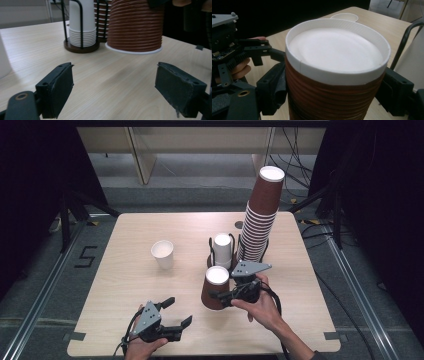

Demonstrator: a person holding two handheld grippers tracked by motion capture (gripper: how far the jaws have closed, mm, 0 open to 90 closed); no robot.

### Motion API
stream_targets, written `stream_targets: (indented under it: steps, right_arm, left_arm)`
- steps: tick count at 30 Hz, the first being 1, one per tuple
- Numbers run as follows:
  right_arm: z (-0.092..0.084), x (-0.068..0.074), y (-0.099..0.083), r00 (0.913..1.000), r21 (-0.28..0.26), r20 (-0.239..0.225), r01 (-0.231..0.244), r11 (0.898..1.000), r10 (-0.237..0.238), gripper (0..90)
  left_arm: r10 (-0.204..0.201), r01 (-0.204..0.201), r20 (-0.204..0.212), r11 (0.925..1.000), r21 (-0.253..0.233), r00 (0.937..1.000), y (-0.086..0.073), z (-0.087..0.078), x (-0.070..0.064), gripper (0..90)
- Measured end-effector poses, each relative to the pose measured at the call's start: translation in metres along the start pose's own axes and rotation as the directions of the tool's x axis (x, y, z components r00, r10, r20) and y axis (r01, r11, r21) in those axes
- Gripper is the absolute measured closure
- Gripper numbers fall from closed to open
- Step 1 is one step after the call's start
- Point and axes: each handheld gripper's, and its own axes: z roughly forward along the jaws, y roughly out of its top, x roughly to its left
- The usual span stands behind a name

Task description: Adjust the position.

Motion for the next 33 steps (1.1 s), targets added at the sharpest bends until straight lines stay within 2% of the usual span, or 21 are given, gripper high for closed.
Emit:
stream_targets:
  steps: [1,2,4,5,6,7,9,12,13,14,15,18,20,21,22,26,30,33]
  right_arm:
    - [0.0,0.002,0.0,0.9998,0.006,-0.01,-0.018,1.0,0.018,20.8]
    - [0.003,0.002,0.001,0.9999,-0.012,-0.01,0.003,1.0,-0.003,20.8]
    - [0.003,0.004,0.001,0.9997,0.002,-0.024,-0.008,1.0,0.008,20.8]
    - [0.006,0.006,0.001,0.9991,-0.011,-0.041,-0.009,1.0,0.008,20.8]
    - [0.006,0.008,0.002,0.9992,0.004,-0.037,-0.012,1.0,0.012,20.9]
    - [0.008,0.009,0.002,0.999,-0.011,-0.045,-0.002,1.0,0.002,20.9]
    - [0.008,0.011,0.003,0.9991,-0.008,-0.041,0.007,1.0,-0.007,20.9]
    - [0.011,0.016,0.003,0.9984,-0.001,-0.055,-0.012,1.0,0.012,21.0]
    - [0.012,0.017,0.003,0.9979,-0.002,-0.063,-0.016,1.0,0.016,21.0]
    - [0.014,0.017,0.003,0.9976,-0.024,-0.068,0.008,1.0,-0.01,21.0]
    - [0.014,0.018,0.003,0.9972,-0.01,-0.074,-0.004,1.0,0.004,21.0]
    - [0.016,0.022,0.003,0.9955,-0.024,-0.095,-0.006,1.0,0.004,21.1]
    - [0.016,0.025,0.004,0.9959,-0.03,-0.091,-0.003,1.0,0.001,21.2]
    - [0.017,0.025,0.004,0.9931,-0.033,-0.117,-0.004,0.999,0.0,21.2]
    - [0.015,0.027,0.004,0.993,-0.023,-0.118,-0.016,1.0,0.013,21.2]
    - [0.016,0.03,0.005,0.9926,-0.049,-0.121,0.0,0.999,-0.006,21.3]
    - [0.016,0.033,0.006,0.9919,-0.048,-0.126,0.007,0.999,-0.013,21.5]
    - [0.017,0.034,0.006,0.9911,-0.07,-0.133,0.003,0.998,-0.012,21.5]
  left_arm:
    - [0.005,-0.005,-0.004,0.9999,0.01,1.0,0.001,0.0,-0.002,14.7]
    - [0.0,0.0,-0.002,1.0,0.004,1.0,0.001,0.001,-0.003,14.7]
    - [-0.004,0.004,0.018,0.9999,-0.016,0.9998,0.001,0.005,-0.004,14.6]
    - [-0.006,0.006,0.021,0.9999,-0.01,0.9998,0.001,0.006,-0.005,14.7]
    - [-0.008,0.008,0.022,0.9999,-0.01,0.9997,0.001,0.007,-0.006,14.7]
    - [-0.011,0.012,0.03,0.9996,-0.025,0.9995,0.001,0.009,-0.007,14.7]
    - [-0.008,0.008,0.026,0.9998,-0.018,0.9996,0.001,0.01,-0.008,14.6]
    - [-0.006,0.007,0.035,0.9998,-0.021,0.9994,0.001,0.011,-0.01,14.7]
    - [-0.013,0.015,0.043,0.9991,-0.04,0.999,0.0,0.014,-0.011,14.6]
    - [-0.015,0.016,0.038,0.9994,-0.03,0.9992,0.0,0.013,-0.012,14.6]
    - [-0.025,0.027,0.039,0.9992,-0.029,0.9989,0.001,0.014,-0.013,14.6]
    - [-0.025,0.028,0.058,0.9989,-0.038,0.998,0.0,0.017,-0.015,14.6]
    - [-0.021,0.023,0.053,0.9993,-0.029,0.9984,0.0,0.017,-0.017,14.6]
    - [-0.019,0.021,0.057,0.9993,-0.03,0.9982,0.0,0.018,-0.017,14.6]
    - [-0.02,0.022,0.057,0.9993,-0.03,0.9982,0.001,0.019,-0.018,14.6]
    - [-0.017,0.02,0.066,0.9988,-0.045,0.9976,0.0,0.021,-0.018,9.7]
    - [-0.023,0.025,0.061,0.9991,-0.034,0.9978,0.001,0.022,-0.018,3.2]
    - [-0.031,0.033,0.064,0.999,-0.032,0.9975,0.0,0.025,-0.019,0.0]
